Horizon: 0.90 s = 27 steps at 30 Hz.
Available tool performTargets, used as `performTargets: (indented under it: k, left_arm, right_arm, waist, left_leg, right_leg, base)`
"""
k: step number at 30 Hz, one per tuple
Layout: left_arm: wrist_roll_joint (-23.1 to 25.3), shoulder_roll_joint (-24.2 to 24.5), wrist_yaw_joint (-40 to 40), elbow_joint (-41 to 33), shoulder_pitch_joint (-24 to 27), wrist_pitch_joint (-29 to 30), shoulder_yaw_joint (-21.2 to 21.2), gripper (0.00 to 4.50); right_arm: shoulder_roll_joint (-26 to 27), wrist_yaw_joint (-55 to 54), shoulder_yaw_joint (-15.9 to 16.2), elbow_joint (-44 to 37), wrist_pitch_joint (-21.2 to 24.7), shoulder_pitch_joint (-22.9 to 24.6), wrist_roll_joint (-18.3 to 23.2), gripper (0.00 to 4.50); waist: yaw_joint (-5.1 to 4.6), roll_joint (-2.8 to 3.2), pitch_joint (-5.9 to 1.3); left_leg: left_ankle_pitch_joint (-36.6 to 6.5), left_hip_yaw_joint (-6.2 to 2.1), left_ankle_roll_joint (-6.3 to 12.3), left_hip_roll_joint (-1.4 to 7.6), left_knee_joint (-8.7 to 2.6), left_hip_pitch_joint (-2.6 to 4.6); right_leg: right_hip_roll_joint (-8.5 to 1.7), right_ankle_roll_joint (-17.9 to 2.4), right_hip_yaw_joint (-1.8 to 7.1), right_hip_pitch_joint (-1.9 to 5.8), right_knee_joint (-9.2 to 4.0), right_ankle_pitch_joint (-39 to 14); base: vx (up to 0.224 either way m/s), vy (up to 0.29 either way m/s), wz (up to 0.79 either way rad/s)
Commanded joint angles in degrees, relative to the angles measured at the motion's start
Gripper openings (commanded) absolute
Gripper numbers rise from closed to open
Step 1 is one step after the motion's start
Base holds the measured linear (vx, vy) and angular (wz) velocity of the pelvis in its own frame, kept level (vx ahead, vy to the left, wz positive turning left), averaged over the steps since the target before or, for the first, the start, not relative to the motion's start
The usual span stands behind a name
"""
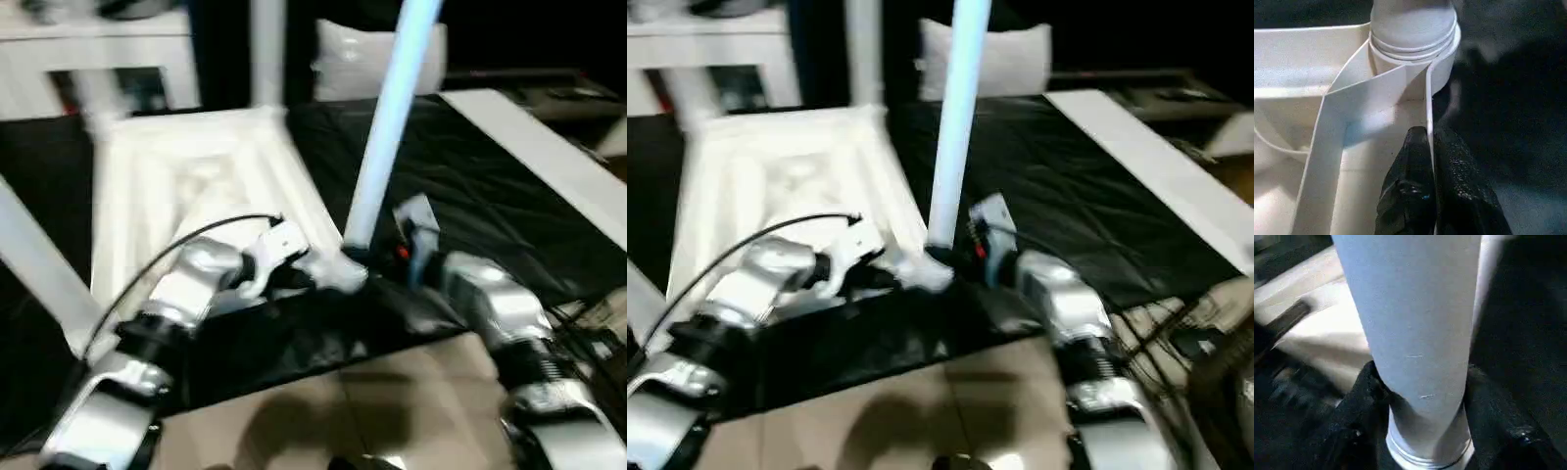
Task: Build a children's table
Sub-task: Rotate leg to tighten
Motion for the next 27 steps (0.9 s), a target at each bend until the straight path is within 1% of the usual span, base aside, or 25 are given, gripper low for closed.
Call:
performTargets:
  k: [1,2,3,4,5,6,7,8,9,10,11,12,13,14,16,17,18,19,20,22,23,25,26,27]
  left_arm:
    - [-1.8,-4.1,0.1,-2.3,-2.2,-1.0,-1.8,0.00]
    - [-0.2,-4.9,2.9,-1.6,-2.6,-1.5,-1.9,0.00]
    - [0.9,-5.4,4.6,-1.3,-2.9,-1.9,-2.1,0.00]
    - [0.9,-5.4,4.7,-1.2,-2.9,-1.9,-2.1,0.00]
    - [0.9,-5.6,4.8,-1.2,-2.8,-1.8,-2.0,0.00]
    - [1.1,-5.3,4.8,-1.5,-2.7,-1.7,-2.0,0.00]
    - [1.1,-5.2,4.8,-1.5,-2.7,-1.7,-2.0,0.00]
    - [1.2,-5.1,4.8,-1.6,-2.6,-1.6,-2.1,0.00]
    - [1.3,-4.7,4.7,-1.7,-2.5,-1.9,-2.0,0.00]
    - [1.3,-4.0,4.2,-1.5,-2.3,-3.3,-2.1,0.00]
    - [1.4,-3.5,3.9,-1.3,-2.3,-4.4,-2.2,0.00]
    - [1.6,-2.8,3.4,-0.6,-2.2,-6.4,-2.5,0.00]
    - [1.9,-2.3,3.3,-0.1,-2.1,-7.9,-2.8,0.00]
    - [2.1,-1.7,2.5,0.4,-2.1,-9.2,-3.1,0.00]
    - [2.3,-1.1,1.6,1.0,-2.1,-10.8,-3.4,0.00]
    - [2.1,0.0,-0.5,1.4,-1.9,-12.3,-3.7,0.00]
    - [2.1,0.0,-0.5,1.4,-1.9,-12.3,-3.7,0.00]
    - [1.7,1.0,-3.1,1.5,-1.8,-13.9,-4.1,0.00]
    - [1.1,2.5,-7.0,1.6,-1.5,-16.7,-4.8,0.00]
    - [0.8,2.9,-8.3,1.6,-1.4,-17.7,-5.0,0.00]
    - [0.5,3.6,-10.1,1.4,-1.3,-18.7,-5.4,0.00]
    - [-0.3,5.5,-15.2,1.2,-1.1,-20.5,-7.0,0.00]
    - [-0.3,5.5,-15.2,1.2,-1.1,-20.5,-7.0,0.00]
    - [-0.4,6.4,-17.6,1.0,-1.1,-21.4,-7.9,0.00]
  right_arm:
    - [2.1,-7.4,-0.4,3.5,0.3,-2.2,-1.5,1.95]
    - [3.1,-8.9,-0.4,4.2,-0.7,-2.6,-2.2,2.29]
    - [3.8,-9.2,-0.2,4.4,-1.5,-2.7,-2.7,2.49]
    - [3.8,-9.2,-0.2,4.4,-1.6,-2.7,-2.7,2.49]
    - [3.9,-8.7,-0.3,4.0,-1.6,-2.5,-2.4,2.63]
    - [3.6,-7.2,0.0,3.0,-2.0,-1.9,-2.2,2.72]
    - [3.6,-6.9,0.0,2.7,-2.1,-1.7,-2.2,2.84]
    - [3.4,-6.3,0.2,2.3,-2.3,-1.5,-2.2,2.97]
    - [2.8,-4.7,0.5,1.2,-2.7,-0.7,-2.1,3.05]
    - [1.4,-2.1,0.9,-0.2,-3.1,0.4,-1.8,3.11]
    - [0.4,-0.7,1.2,-1.0,-3.5,1.1,-1.6,3.18]
    - [-1.1,1.2,1.5,-1.8,-3.9,2.0,-1.5,3.29]
    - [-1.9,2.2,1.7,-2.1,-4.4,2.5,-1.6,3.41]
    - [-2.9,3.5,1.8,-2.5,-4.7,2.9,-1.5,3.50]
    - [-4.0,4.9,1.9,-3.0,-5.0,3.5,-1.4,3.63]
    - [-6.2,8.6,2.2,-4.2,-5.3,4.4,-0.9,3.63]
    - [-6.2,8.6,2.2,-4.2,-5.3,4.4,-0.9,3.79]
    - [-8.6,12.4,2.7,-5.2,-5.5,5.2,-0.5,3.79]
    - [-11.6,17.3,3.6,-6.2,-5.7,6.1,-0.2,3.99]
    - [-12.3,18.6,3.9,-6.4,-5.8,6.2,-0.2,4.10]
    - [-13.3,20.2,4.2,-6.6,-6.4,6.4,-0.3,4.21]
    - [-15.4,24.5,4.8,-7.2,-7.6,6.4,0.1,4.21]
    - [-15.4,24.5,4.8,-7.2,-7.6,6.4,0.1,4.21]
    - [-16.5,27.8,5.2,-7.9,-7.2,6.6,1.0,4.01]
  waist:
    - [0.44,0.68,-4.12]
    - [0.28,0.42,-4.04]
    - [0.46,0.52,-4.15]
    - [0.46,0.36,-4.13]
    - [0.61,0.38,-4.25]
    - [0.87,0.65,-4.36]
    - [1.08,0.61,-4.47]
    - [1.55,0.50,-4.54]
    - [1.72,0.67,-4.61]
    - [1.95,0.61,-4.73]
    - [2.71,0.57,-4.77]
    - [2.71,0.57,-4.77]
    - [2.83,0.57,-4.86]
    - [3.18,0.57,-4.70]
    - [3.34,0.56,-4.68]
    - [3.47,0.57,-4.43]
    - [3.65,0.50,-4.42]
    - [3.83,0.60,-4.34]
    - [4.03,0.54,-4.28]
    - [4.16,0.59,-4.25]
    - [4.23,0.81,-4.28]
    - [4.25,0.77,-4.25]
    - [4.57,0.78,-4.26]
    - [4.65,0.69,-4.26]
  left_leg:
    - [-12.7,-1.01,1.81,0.99,-3.58,-0.21]
    - [-12.4,-0.80,2.27,0.95,-3.56,0.17]
    - [-11.9,-0.73,2.39,0.93,-3.51,0.32]
    - [-11.5,-0.67,2.62,0.99,-3.62,0.22]
    - [-10.1,-0.71,3.21,1.17,-3.80,-0.07]
    - [-9.2,-0.64,3.69,1.41,-3.82,0.19]
    - [-8.7,-0.54,3.84,1.52,-3.78,0.32]
    - [-7.2,-0.50,4.31,1.73,-3.88,0.20]
    - [-6.6,-0.53,4.38,1.76,-3.88,0.05]
    - [-5.8,-0.54,4.51,1.82,-3.87,-0.04]
    - [-4.5,-0.38,5.38,1.87,-3.85,-0.01]
    - [-4.5,-0.38,5.38,1.87,-3.85,-0.01]
    - [-4.0,-0.35,5.77,1.96,-3.89,0.05]
    - [-4.2,-0.28,5.77,1.81,-3.91,-0.03]
    - [-4.8,-0.26,5.50,1.81,-3.91,0.04]
    - [-6.1,-0.21,5.22,1.70,-3.98,0.11]
    - [-6.5,-0.20,5.14,1.65,-3.99,0.09]
    - [-7.4,-0.16,4.71,1.82,-4.06,0.39]
    - [-8.4,-0.21,4.67,1.75,-4.06,0.39]
    - [-8.5,-0.24,4.64,1.79,-4.12,0.43]
    - [-8.5,-0.31,4.28,1.83,-4.11,0.36]
    - [-9.4,-0.23,4.11,1.77,-4.04,0.43]
    - [-9.0,-0.24,4.01,1.85,-4.06,0.39]
    - [-8.9,-0.21,4.01,1.94,-4.08,0.48]
  right_leg:
    - [-5.37,-0.8,2.35,3.77,-5.99,-30.6]
    - [-5.29,-1.5,2.55,3.32,-6.03,-29.6]
    - [-5.40,-2.0,2.73,3.28,-5.90,-28.8]
    - [-5.37,-2.5,2.92,3.36,-5.74,-27.8]
    - [-5.31,-3.5,3.21,3.63,-5.08,-25.2]
    - [-5.35,-4.6,3.50,3.43,-4.78,-22.9]
    - [-5.35,-5.2,3.69,3.34,-4.60,-21.6]
    - [-5.32,-6.8,3.91,3.40,-3.89,-18.7]
    - [-5.43,-7.1,3.98,3.58,-3.62,-17.5]
    - [-5.39,-7.4,4.03,3.70,-3.39,-16.1]
    - [-5.42,-7.9,4.23,3.78,-3.01,-12.6]
    - [-5.42,-7.9,4.23,3.78,-3.01,-12.6]
    - [-5.34,-8.4,4.31,3.81,-2.74,-10.9]
    - [-5.42,-8.6,4.28,3.89,-2.83,-11.4]
    - [-5.43,-8.3,4.25,3.91,-2.95,-12.6]
    - [-5.36,-7.7,4.15,3.80,-3.41,-15.1]
    - [-5.38,-7.0,4.13,3.99,-3.65,-16.2]
    - [-5.47,-6.5,4.22,3.68,-3.79,-17.8]
    - [-5.32,-5.5,4.11,3.79,-4.07,-19.4]
    - [-5.35,-5.3,4.07,3.69,-4.04,-19.9]
    - [-5.42,-5.6,4.01,3.69,-3.98,-20.0]
    - [-5.38,-5.5,3.93,3.58,-4.20,-20.9]
    - [-5.41,-5.5,3.98,3.64,-4.03,-20.8]
    - [-5.35,-5.6,3.98,3.51,-4.04,-20.6]
  base:
    - [0.000,0.000,0.00]
    - [0.000,0.000,0.00]
    - [0.000,0.000,0.00]
    - [0.000,0.000,0.00]
    - [0.000,0.000,0.00]
    - [0.000,0.000,0.00]
    - [0.000,0.000,0.00]
    - [0.000,0.000,0.00]
    - [0.000,0.000,0.00]
    - [0.000,0.000,0.00]
    - [0.000,0.000,0.00]
    - [0.000,0.000,0.00]
    - [0.000,0.000,0.00]
    - [0.000,0.000,0.00]
    - [0.000,0.000,0.00]
    - [0.000,0.000,0.00]
    - [0.000,0.000,0.00]
    - [0.000,0.000,0.00]
    - [0.000,0.000,0.00]
    - [0.000,0.000,0.00]
    - [0.000,0.000,0.00]
    - [0.000,0.000,0.00]
    - [0.000,0.000,0.00]
    - [0.000,0.000,0.00]
